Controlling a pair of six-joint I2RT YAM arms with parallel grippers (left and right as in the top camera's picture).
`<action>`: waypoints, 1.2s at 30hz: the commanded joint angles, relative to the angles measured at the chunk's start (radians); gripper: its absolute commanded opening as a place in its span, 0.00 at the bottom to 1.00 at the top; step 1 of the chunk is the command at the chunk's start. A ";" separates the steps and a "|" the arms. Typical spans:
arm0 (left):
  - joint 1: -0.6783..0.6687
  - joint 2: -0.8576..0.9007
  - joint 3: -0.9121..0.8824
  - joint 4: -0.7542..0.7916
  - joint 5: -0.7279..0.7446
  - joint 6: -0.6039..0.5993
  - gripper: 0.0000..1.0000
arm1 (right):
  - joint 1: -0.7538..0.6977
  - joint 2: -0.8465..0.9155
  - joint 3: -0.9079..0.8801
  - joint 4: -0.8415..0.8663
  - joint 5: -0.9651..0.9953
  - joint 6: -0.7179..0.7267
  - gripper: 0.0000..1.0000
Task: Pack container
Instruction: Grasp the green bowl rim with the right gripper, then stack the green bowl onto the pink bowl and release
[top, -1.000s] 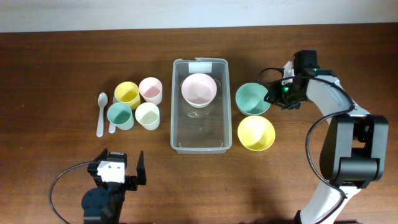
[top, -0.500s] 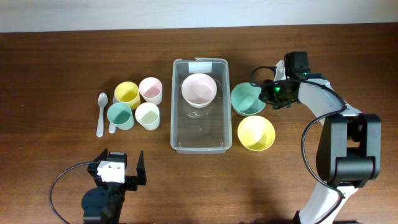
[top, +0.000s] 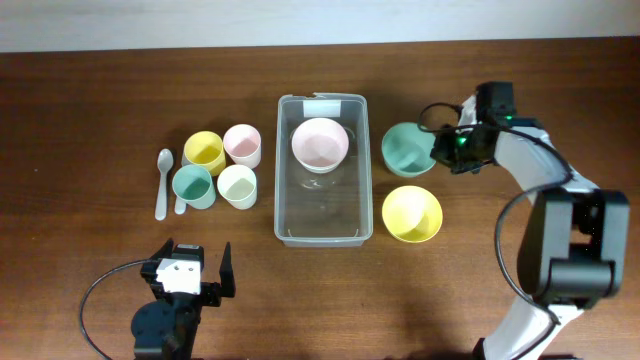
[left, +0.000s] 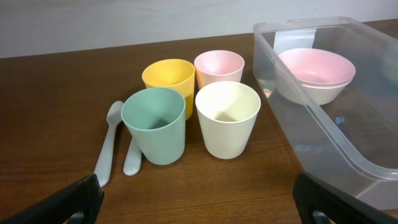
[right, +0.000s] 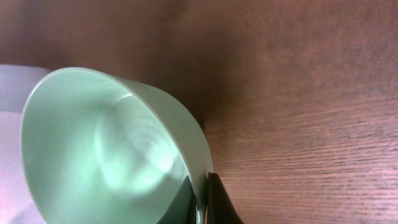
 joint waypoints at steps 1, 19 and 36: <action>0.006 -0.006 -0.006 0.003 0.004 0.012 1.00 | 0.014 -0.162 0.081 -0.008 -0.167 0.040 0.04; 0.006 -0.006 -0.006 0.003 0.004 0.012 1.00 | 0.435 -0.033 0.309 -0.112 0.123 0.055 0.04; 0.006 -0.006 -0.006 0.003 0.004 0.012 1.00 | 0.377 -0.066 0.371 -0.157 0.081 0.000 0.43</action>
